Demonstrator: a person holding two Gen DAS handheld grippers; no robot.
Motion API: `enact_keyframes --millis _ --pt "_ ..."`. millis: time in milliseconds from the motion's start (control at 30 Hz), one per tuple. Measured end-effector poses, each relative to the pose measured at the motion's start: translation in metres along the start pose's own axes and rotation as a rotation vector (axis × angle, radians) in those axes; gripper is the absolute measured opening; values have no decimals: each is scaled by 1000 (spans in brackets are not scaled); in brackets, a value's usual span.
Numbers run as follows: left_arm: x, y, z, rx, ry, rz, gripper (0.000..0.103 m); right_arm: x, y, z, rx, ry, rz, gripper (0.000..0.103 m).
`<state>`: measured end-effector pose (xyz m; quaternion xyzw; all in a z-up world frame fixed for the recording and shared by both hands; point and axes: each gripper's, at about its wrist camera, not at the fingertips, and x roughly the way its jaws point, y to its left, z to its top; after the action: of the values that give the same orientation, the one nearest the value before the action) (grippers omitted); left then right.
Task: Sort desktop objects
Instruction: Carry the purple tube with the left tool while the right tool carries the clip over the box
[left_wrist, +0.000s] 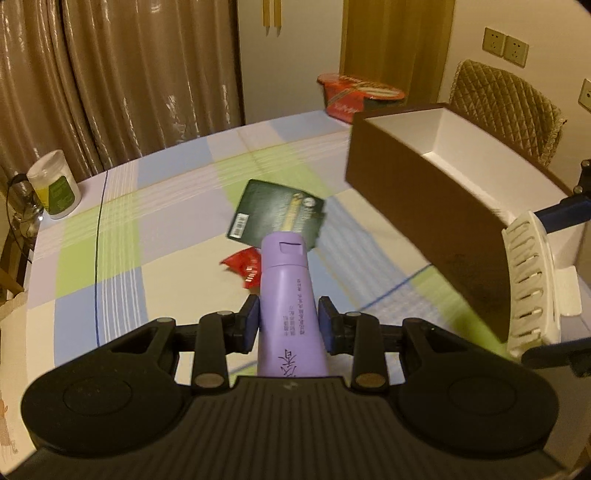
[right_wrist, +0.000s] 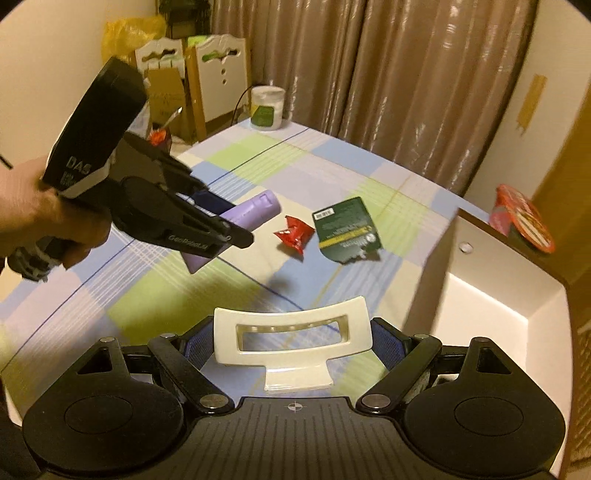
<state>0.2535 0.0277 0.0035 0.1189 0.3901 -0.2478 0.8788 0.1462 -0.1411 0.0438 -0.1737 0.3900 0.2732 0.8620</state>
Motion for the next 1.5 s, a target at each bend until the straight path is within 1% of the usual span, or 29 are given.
enact_keyframes --millis 200,333,400,500,567,700,833,1033,1200,1400,1500 --pt "-32 -64 -3 -46 -16 59 28 -55 -41 -47 39 -44 20 86" --pt "-51 -112 -7 -96 -27 90 28 -86 -72 -79 60 -40 13 86" --pt "-59 -134 -10 -124 -26 83 28 -98 -84 -95 73 -27 -1 86" --pt "-69 -165 -13 -132 -23 69 28 -111 -100 -116 109 -3 -33 86" --pt "-74 -183 -13 -120 -23 51 28 -116 -108 -129 141 11 -63 86" --pt "-80 -209 -11 -93 -31 13 28 -129 -118 -152 228 31 -130 86" --pt "-82 -226 -10 -72 -36 -27 28 -145 -121 -168 300 42 -167 86" --pt "-88 -240 -10 -44 -46 -62 28 -153 -117 -171 316 36 -196 86" --pt "-90 -240 -9 -29 -59 -81 28 -160 -113 -169 323 25 -221 86" --pt "-87 -238 1 -14 -74 -91 28 -161 -117 -147 305 -21 -231 86" --pt "-78 -240 11 -17 -71 -94 28 -156 -130 -133 287 -35 -222 86"
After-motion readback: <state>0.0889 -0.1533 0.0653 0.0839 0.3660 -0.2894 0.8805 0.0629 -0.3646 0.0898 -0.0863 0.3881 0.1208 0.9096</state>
